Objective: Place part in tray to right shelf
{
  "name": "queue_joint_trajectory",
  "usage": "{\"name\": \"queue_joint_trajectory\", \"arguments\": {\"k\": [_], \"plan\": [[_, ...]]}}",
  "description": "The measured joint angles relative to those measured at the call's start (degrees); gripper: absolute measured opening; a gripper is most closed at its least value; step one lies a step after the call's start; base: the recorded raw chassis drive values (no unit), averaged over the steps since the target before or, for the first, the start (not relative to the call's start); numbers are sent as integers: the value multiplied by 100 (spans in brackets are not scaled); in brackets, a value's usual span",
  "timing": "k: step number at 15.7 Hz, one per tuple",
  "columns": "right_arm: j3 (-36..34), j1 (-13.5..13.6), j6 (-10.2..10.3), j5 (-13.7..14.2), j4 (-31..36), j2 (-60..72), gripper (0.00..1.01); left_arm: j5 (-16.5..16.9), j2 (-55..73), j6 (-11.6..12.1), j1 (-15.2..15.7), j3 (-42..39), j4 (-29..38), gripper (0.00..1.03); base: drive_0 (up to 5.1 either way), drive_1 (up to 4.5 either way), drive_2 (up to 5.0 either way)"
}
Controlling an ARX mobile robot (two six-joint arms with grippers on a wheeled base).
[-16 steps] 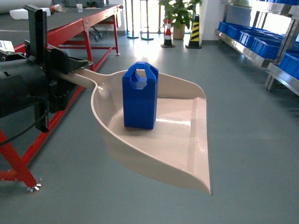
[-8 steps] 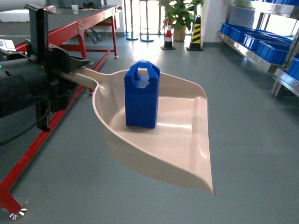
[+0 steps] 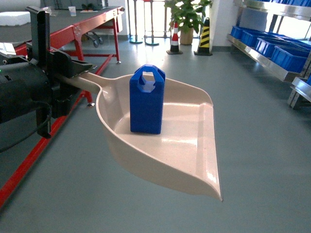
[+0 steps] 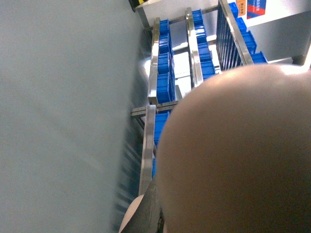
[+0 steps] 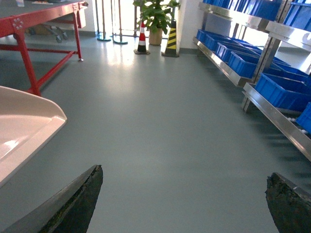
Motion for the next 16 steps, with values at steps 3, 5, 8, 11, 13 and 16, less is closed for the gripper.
{"name": "queue_joint_trajectory", "arguments": {"k": [3, 5, 8, 11, 13, 16], "plan": [[0, 0, 0, 2, 20, -2, 98, -2, 0, -4, 0, 0, 39, 16, -1, 422, -424], [0, 0, 0, 0, 15, 0, 98, -2, 0, -2, 0, 0, 4, 16, -1, 421, -424], [2, 0, 0, -9, 31, -2, 98, 11, 0, -7, 0, 2, 39, 16, -4, 418, -427], [0, 0, 0, -11, 15, -2, 98, 2, 2, -2, 4, 4, 11, 15, 2, 425, -421], [0, 0, 0, -11, 2, 9, 98, 0, 2, -7, 4, 7, 17, 15, 6, 429, -417], [0, 0, 0, -11, 13, 0, 98, -7, 2, 2, 4, 4, 11, 15, 5, 427, -418]]}}
